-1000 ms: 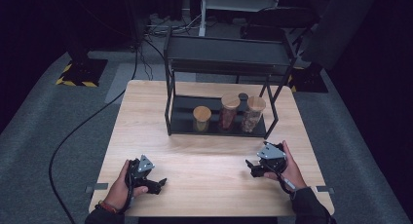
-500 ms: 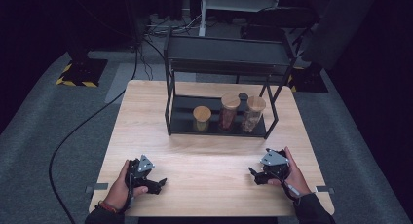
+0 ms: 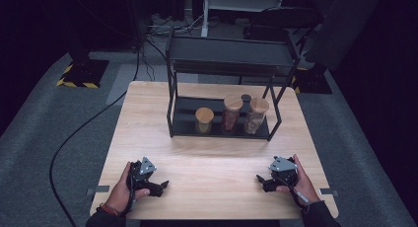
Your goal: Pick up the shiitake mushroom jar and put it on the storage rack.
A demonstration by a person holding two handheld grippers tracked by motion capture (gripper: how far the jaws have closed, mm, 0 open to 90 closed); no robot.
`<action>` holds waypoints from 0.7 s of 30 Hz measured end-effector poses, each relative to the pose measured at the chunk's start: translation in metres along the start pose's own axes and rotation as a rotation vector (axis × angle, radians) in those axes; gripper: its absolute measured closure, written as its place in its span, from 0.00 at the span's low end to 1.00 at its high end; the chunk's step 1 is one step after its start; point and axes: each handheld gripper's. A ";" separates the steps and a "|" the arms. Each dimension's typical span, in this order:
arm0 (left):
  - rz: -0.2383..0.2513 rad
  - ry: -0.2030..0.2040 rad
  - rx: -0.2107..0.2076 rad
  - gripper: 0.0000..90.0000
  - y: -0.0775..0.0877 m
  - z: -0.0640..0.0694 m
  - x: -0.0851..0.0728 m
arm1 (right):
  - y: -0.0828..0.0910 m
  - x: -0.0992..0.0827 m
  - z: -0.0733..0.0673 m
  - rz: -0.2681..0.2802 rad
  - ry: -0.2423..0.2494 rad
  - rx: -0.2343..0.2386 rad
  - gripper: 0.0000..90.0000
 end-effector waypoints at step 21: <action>0.001 -0.006 -0.003 0.00 0.000 -0.001 0.000 | 0.011 -0.026 0.023 -0.008 -0.235 0.037 0.00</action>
Point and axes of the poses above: each handheld gripper's, and its own axes: y roughly backward along the jaws, x roughly out of its top, z roughly to its right, and after that the axes turned 8 degrees about -y, right-handed
